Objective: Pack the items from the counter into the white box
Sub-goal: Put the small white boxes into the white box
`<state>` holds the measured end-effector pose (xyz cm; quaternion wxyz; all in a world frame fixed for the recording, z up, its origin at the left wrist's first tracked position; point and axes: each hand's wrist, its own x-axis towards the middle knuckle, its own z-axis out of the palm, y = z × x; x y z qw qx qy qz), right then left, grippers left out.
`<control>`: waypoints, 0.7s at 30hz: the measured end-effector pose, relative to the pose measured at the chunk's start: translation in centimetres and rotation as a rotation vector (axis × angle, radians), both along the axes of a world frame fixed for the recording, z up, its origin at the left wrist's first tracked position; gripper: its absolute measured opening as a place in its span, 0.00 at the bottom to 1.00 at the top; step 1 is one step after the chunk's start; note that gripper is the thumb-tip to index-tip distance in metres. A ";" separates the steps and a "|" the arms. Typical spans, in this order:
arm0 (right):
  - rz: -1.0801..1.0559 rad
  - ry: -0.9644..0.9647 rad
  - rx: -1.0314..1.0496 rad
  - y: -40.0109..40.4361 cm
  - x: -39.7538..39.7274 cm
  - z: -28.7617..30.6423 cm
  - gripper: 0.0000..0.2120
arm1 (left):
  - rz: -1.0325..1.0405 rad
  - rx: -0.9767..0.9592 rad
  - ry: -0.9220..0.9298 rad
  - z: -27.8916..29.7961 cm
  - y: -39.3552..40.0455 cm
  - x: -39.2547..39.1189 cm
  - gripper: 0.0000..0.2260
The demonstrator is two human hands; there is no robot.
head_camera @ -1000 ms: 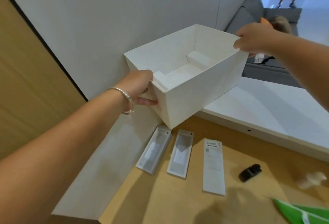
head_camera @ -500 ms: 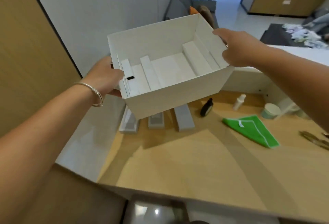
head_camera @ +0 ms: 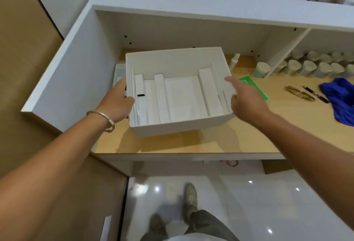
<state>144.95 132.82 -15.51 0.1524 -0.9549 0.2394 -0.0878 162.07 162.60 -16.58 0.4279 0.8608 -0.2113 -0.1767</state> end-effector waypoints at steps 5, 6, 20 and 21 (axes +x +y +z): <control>-0.003 0.081 0.080 0.4 -2.8 -5.5 0.28 | -0.039 0.104 0.060 -5.0 -0.3 -0.9 0.20; 0.006 0.098 0.090 0.4 -3.1 -6.4 0.28 | -0.044 0.106 0.073 -5.8 -0.4 -1.2 0.22; 0.099 0.101 0.205 -1.4 -5.2 -10.3 0.26 | 0.130 0.064 0.116 -8.6 -1.4 -4.2 0.20; 0.124 0.099 0.204 -1.6 -5.3 -10.3 0.27 | 0.145 0.070 0.113 -8.5 -1.5 -4.5 0.18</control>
